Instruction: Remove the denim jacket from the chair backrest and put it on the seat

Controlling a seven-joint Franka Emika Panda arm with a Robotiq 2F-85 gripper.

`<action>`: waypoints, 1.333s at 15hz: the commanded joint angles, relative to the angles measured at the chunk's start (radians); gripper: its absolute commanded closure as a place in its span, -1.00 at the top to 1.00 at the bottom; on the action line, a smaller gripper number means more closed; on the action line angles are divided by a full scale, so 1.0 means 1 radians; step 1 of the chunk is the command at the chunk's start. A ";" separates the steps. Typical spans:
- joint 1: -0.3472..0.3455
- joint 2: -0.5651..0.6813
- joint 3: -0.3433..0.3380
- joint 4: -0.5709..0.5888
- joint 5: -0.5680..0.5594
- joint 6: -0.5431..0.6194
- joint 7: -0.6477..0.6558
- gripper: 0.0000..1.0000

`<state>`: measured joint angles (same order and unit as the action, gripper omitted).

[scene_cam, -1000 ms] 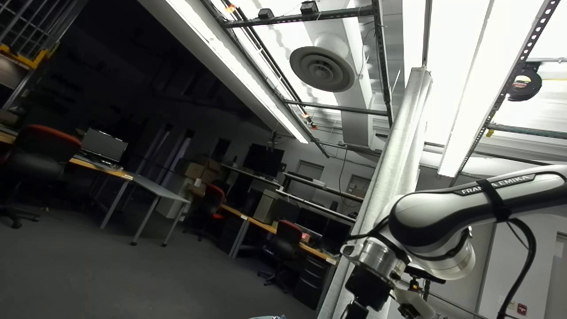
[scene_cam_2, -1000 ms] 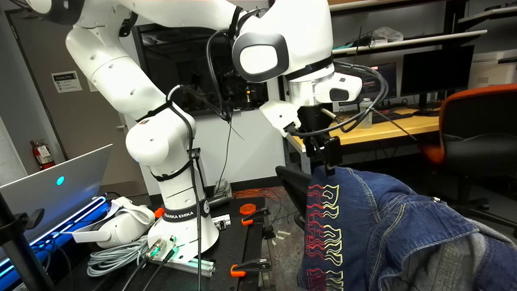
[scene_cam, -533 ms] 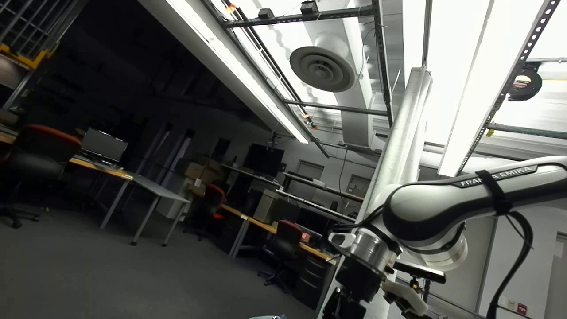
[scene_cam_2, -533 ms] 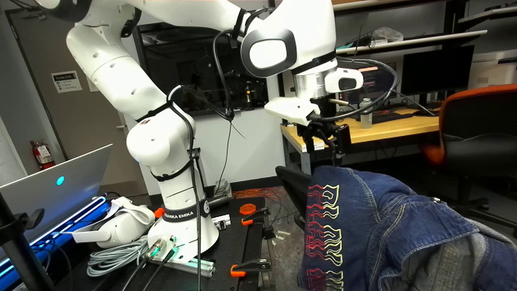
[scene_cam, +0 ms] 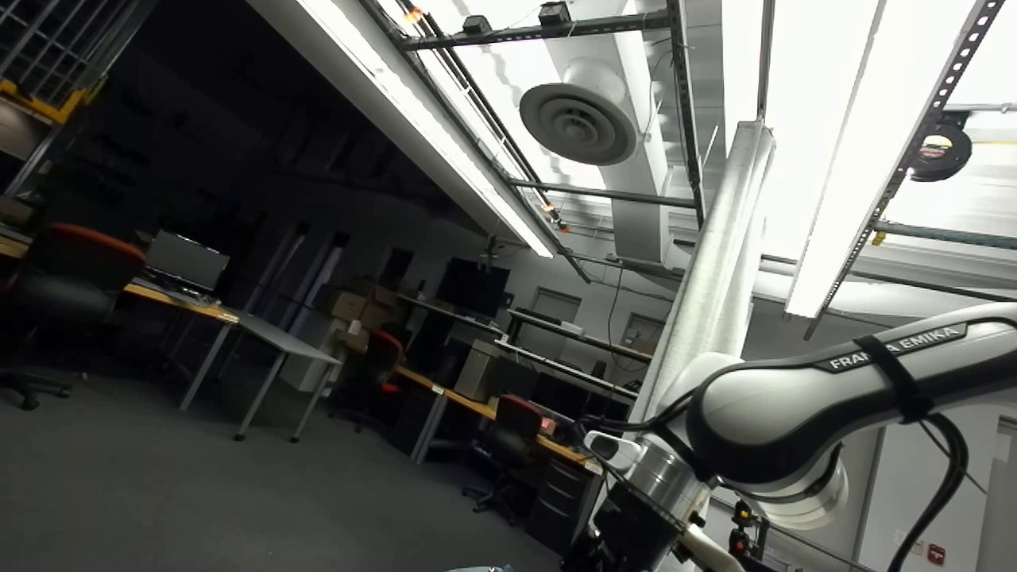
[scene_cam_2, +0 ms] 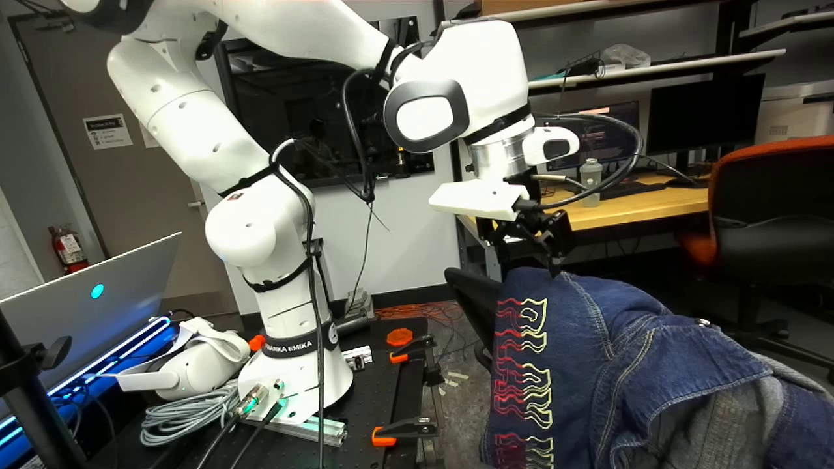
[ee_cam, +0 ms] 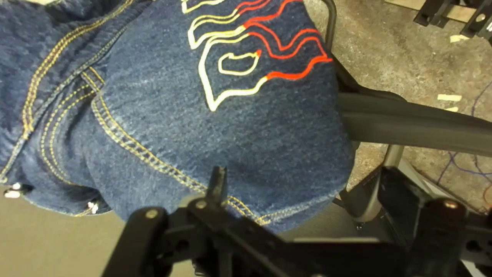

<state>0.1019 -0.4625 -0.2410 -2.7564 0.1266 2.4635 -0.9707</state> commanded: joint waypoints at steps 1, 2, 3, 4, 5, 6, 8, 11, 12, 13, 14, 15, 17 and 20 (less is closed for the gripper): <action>0.046 0.035 -0.009 0.001 0.021 0.077 -0.120 1.00; 0.058 0.044 -0.009 0.001 0.029 0.099 -0.142 1.00; 0.067 0.053 -0.010 0.001 0.036 0.120 -0.160 1.00; 0.076 0.062 -0.011 0.001 0.046 0.134 -0.171 1.00; 0.083 0.070 -0.012 0.001 0.052 0.149 -0.180 1.00; 0.087 0.082 -0.014 0.001 0.054 0.164 -0.192 1.00; 0.092 0.102 -0.017 0.001 0.054 0.183 -0.215 1.00; 0.087 0.134 -0.019 0.001 0.053 0.202 -0.246 1.00; 0.084 0.148 -0.020 0.001 0.049 0.215 -0.263 1.00; 0.082 0.160 -0.021 0.001 0.049 0.228 -0.277 0.96; 0.082 0.172 -0.023 0.001 0.056 0.242 -0.288 0.56; 0.080 0.182 -0.023 0.001 0.059 0.254 -0.294 0.46; 0.075 0.197 -0.023 0.001 0.068 0.275 -0.298 0.24; 0.066 0.205 -0.024 0.001 0.075 0.313 -0.290 -0.22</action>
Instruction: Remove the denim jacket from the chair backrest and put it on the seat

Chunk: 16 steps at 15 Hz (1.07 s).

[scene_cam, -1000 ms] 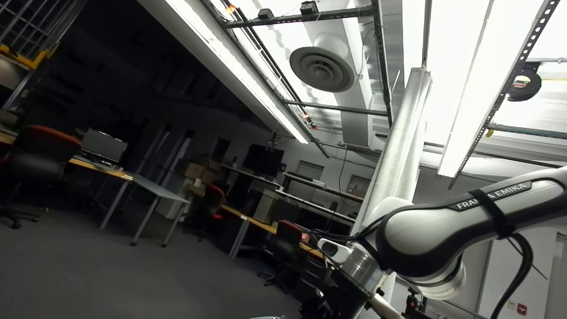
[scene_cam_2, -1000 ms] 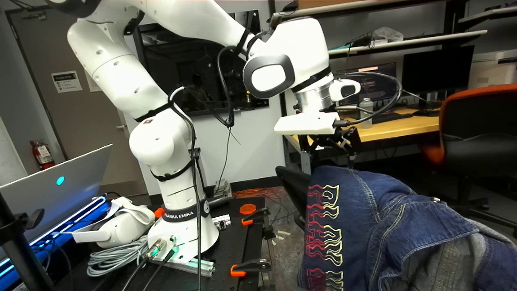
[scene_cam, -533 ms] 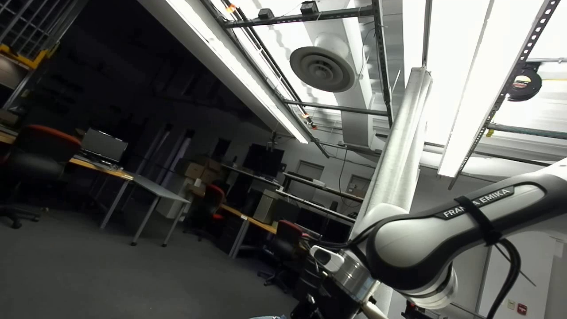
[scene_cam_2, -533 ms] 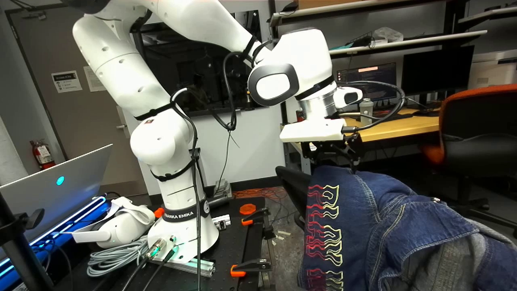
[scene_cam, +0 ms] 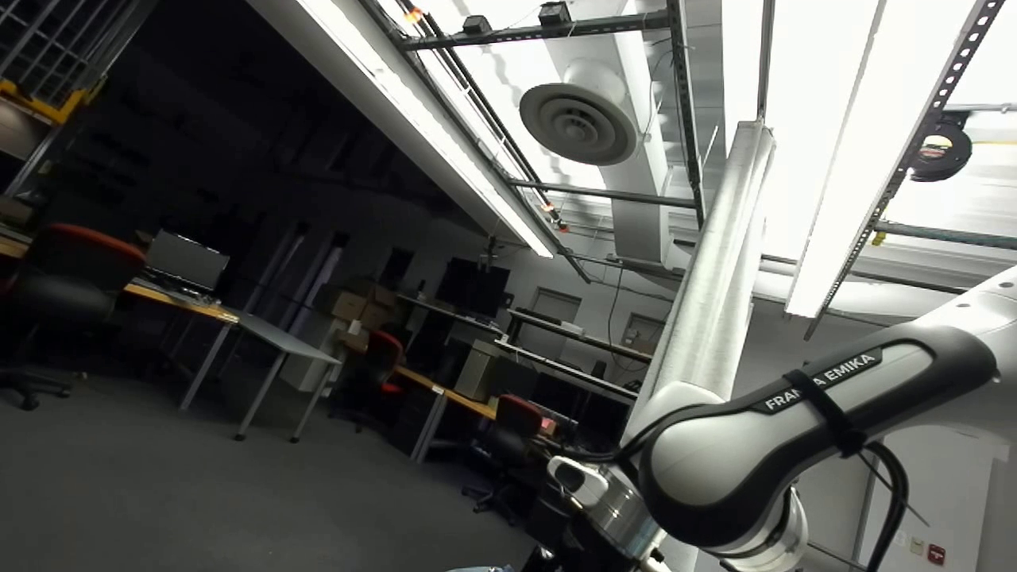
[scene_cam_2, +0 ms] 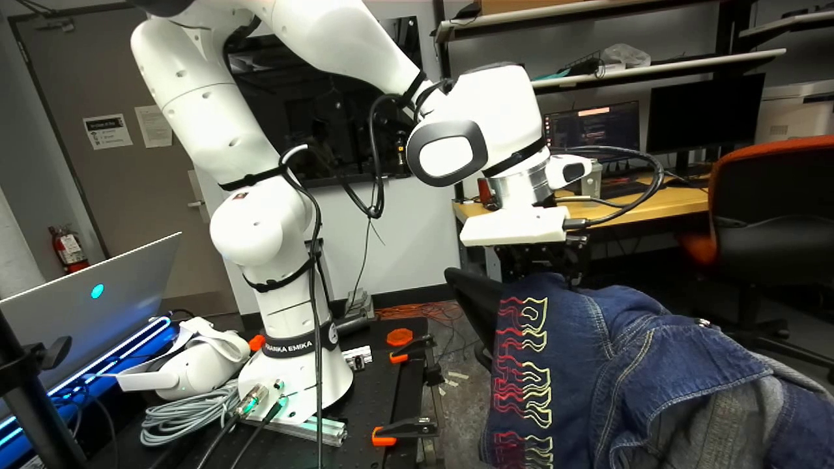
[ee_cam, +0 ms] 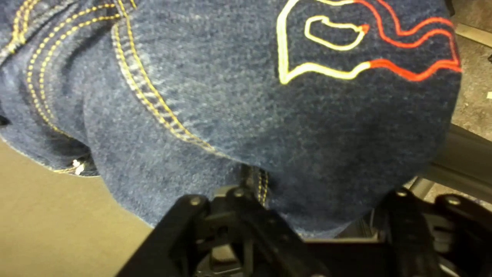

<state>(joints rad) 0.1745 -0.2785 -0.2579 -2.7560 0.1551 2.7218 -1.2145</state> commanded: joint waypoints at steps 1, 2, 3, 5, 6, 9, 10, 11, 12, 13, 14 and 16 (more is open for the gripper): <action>-0.009 0.019 -0.008 0.001 0.050 0.064 -0.042 -0.38; -0.011 0.013 -0.009 0.001 0.054 0.073 -0.037 -0.52; -0.013 0.007 -0.010 0.000 0.058 0.080 -0.032 -0.68; -0.024 -0.009 -0.003 0.001 0.059 0.062 -0.003 -0.94; -0.039 -0.022 0.009 0.002 0.044 0.045 0.029 -0.99; -0.083 -0.016 0.048 0.069 -0.009 -0.037 0.161 -0.95; -0.092 -0.010 0.059 0.099 -0.019 -0.065 0.202 -0.94; -0.104 0.001 0.075 0.145 -0.035 -0.105 0.254 -0.94; -0.108 0.012 0.087 0.191 -0.043 -0.140 0.295 -0.94; -0.110 0.025 0.100 0.245 -0.050 -0.189 0.342 -0.94; -0.112 0.042 0.114 0.302 -0.057 -0.235 0.387 -0.94; -0.111 0.084 0.139 0.417 -0.067 -0.320 0.481 -0.94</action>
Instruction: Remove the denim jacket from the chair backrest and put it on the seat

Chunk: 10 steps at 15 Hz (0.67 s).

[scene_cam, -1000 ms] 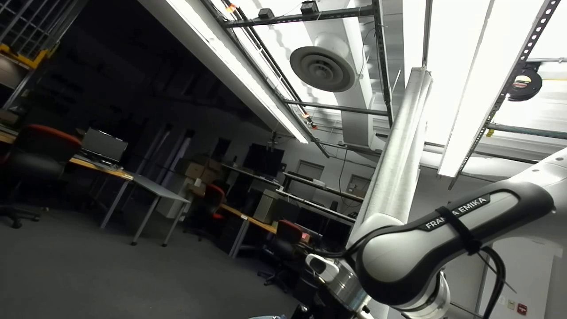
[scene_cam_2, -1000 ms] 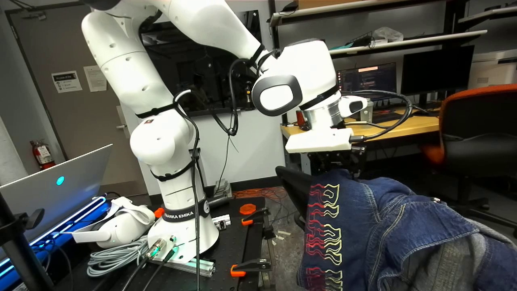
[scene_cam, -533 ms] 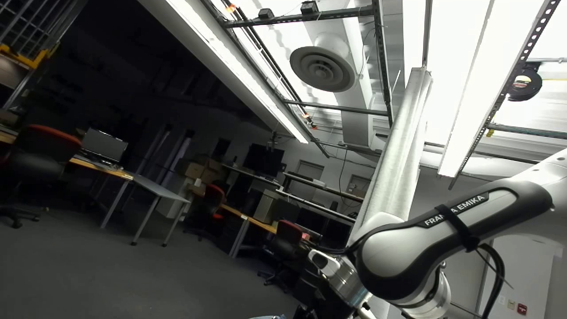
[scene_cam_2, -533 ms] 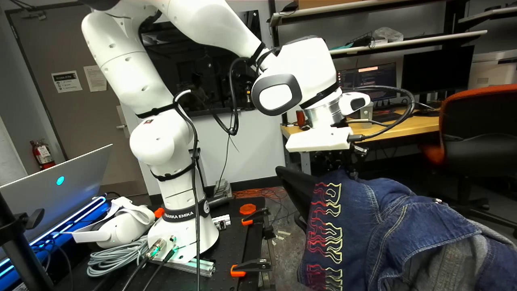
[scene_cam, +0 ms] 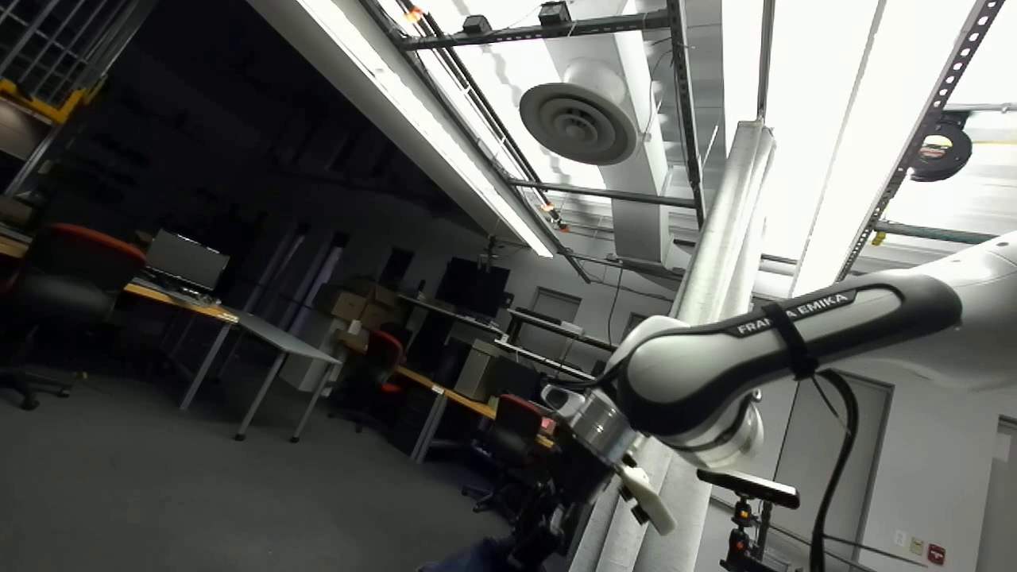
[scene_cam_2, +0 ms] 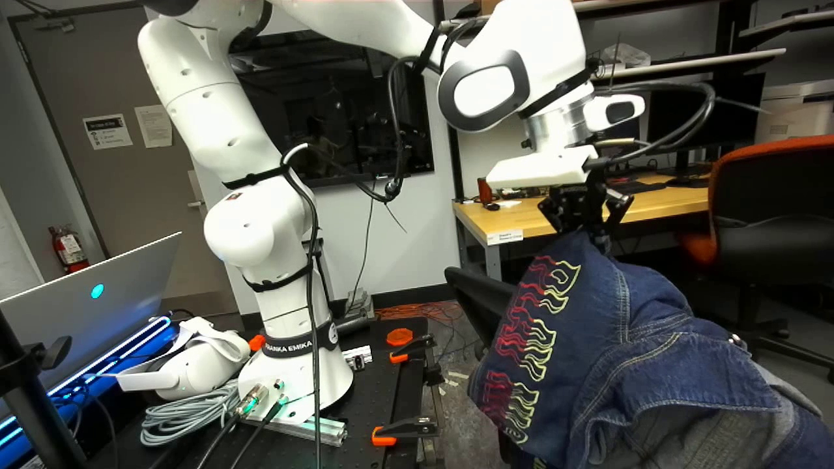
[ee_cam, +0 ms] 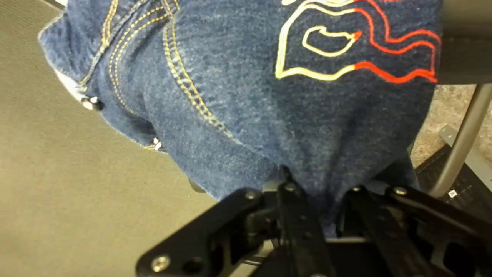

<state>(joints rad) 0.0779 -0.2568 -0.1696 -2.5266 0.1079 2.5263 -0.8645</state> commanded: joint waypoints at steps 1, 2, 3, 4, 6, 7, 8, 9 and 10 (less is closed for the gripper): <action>-0.011 0.084 0.065 0.241 -0.019 -0.153 0.176 -0.94; -0.008 0.106 0.078 0.294 -0.018 -0.175 0.215 -0.94; -0.007 0.129 0.092 0.346 -0.019 -0.190 0.255 -0.94; -0.007 0.154 0.107 0.397 -0.026 -0.203 0.297 -0.94; -0.008 0.206 0.134 0.501 -0.051 -0.229 0.387 -0.94; -0.007 0.233 0.147 0.551 -0.067 -0.235 0.433 -0.94; -0.007 0.257 0.160 0.600 -0.087 -0.241 0.480 -0.94; -0.006 0.281 0.172 0.648 -0.106 -0.251 0.524 -0.94; -0.005 0.304 0.182 0.696 -0.128 -0.256 0.569 -0.94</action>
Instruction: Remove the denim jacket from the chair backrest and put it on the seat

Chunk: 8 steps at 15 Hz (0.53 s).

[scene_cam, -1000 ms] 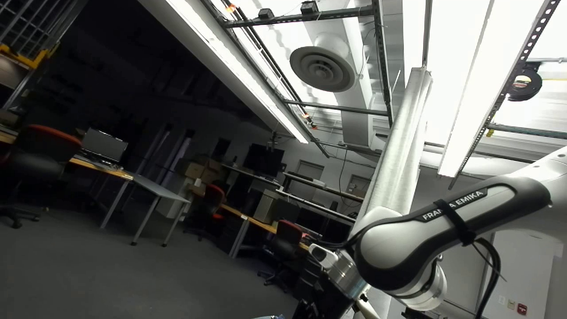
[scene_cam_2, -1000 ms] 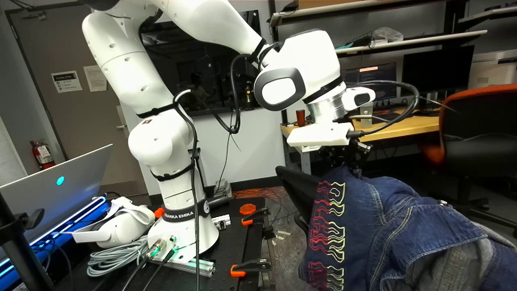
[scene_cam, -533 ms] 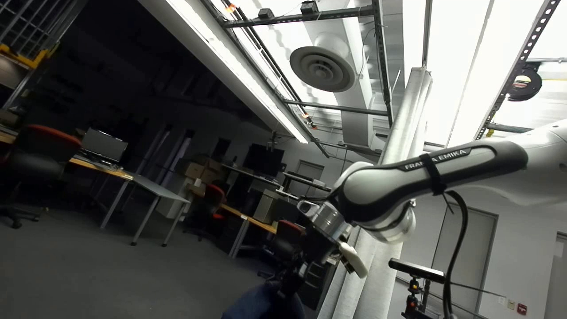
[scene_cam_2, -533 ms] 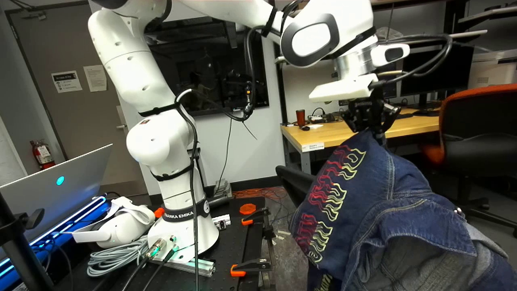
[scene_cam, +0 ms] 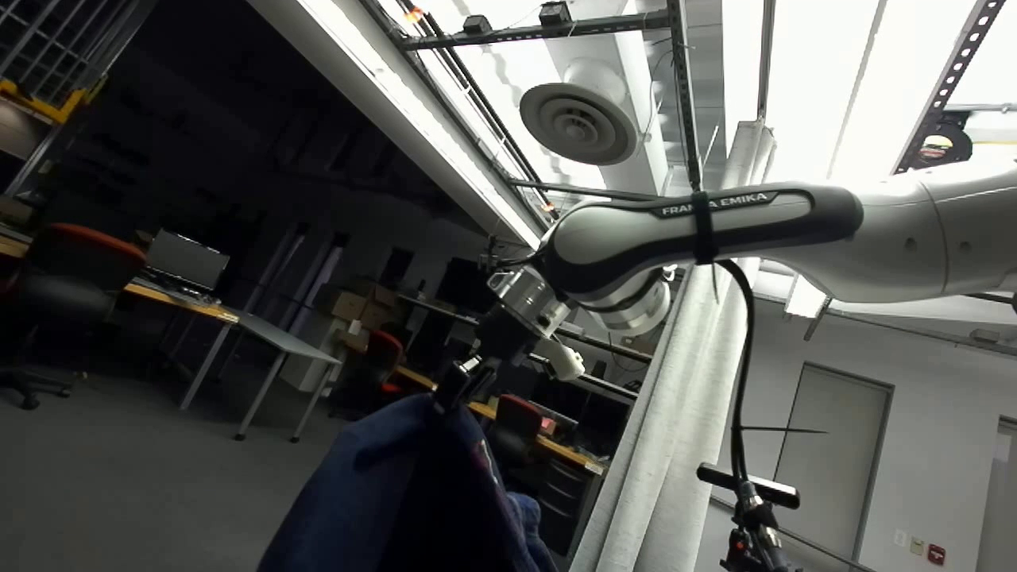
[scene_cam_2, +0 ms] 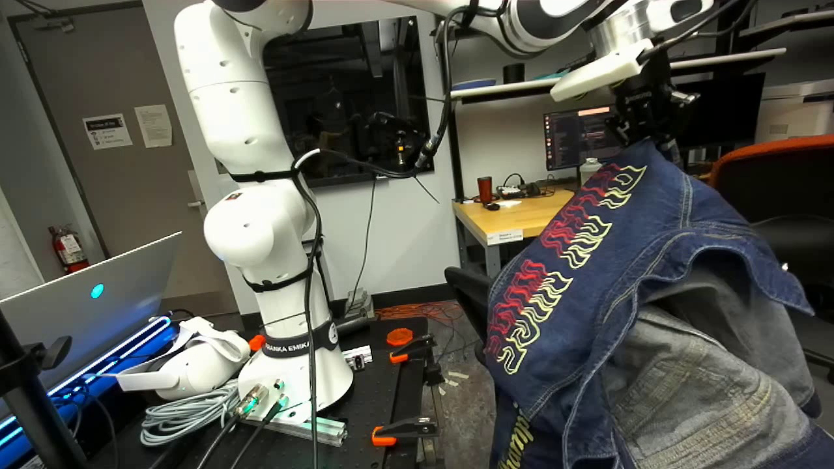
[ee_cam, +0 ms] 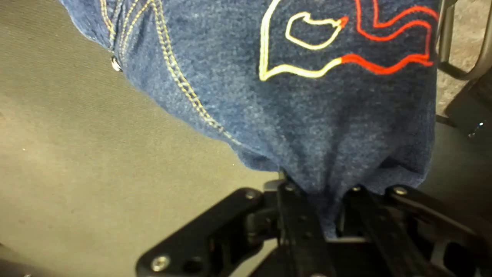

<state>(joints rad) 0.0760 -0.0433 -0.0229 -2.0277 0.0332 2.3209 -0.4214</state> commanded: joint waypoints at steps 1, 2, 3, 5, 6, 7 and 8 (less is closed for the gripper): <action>0.001 0.114 0.047 0.245 -0.071 -0.057 0.167 -0.94; 0.006 0.138 0.058 0.293 -0.096 -0.058 0.213 -0.94; 0.012 0.157 0.068 0.338 -0.121 -0.063 0.254 -0.94; 0.029 0.193 0.085 0.428 -0.181 -0.082 0.335 -0.94; 0.039 0.206 0.092 0.472 -0.201 -0.093 0.368 -0.94; 0.050 0.221 0.098 0.517 -0.224 -0.108 0.397 -0.94; 0.065 0.230 0.106 0.557 -0.250 -0.120 0.431 -0.94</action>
<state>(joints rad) 0.1056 0.1257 0.0655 -1.6630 -0.1466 2.2663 -0.0892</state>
